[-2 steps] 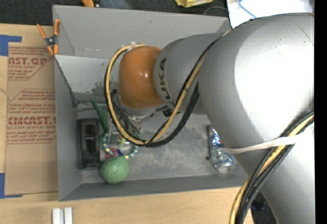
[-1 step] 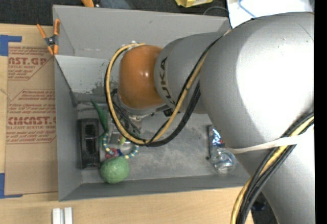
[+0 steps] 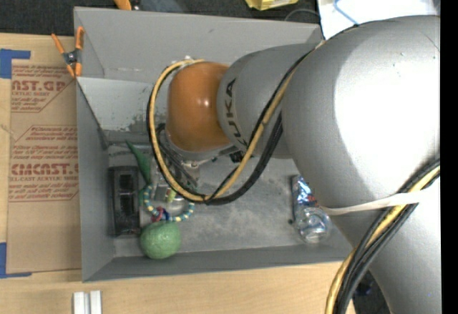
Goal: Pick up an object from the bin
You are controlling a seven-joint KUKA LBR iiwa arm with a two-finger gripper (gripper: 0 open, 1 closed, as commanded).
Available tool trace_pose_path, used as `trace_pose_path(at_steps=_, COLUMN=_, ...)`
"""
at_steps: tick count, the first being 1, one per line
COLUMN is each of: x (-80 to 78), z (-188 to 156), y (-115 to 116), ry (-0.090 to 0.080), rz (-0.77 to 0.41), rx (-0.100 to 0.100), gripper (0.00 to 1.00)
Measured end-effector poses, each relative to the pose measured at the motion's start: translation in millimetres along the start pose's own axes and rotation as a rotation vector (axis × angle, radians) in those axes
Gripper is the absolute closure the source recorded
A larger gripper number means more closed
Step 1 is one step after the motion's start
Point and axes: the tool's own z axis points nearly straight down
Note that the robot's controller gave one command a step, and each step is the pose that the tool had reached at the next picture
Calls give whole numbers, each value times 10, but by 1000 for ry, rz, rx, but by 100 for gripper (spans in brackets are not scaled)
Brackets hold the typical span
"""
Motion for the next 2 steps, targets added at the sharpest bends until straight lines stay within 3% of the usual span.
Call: trace_pose_path(at_steps=2, x=2, z=-187, y=5, ry=2, rz=0, rx=-1, gripper=100)
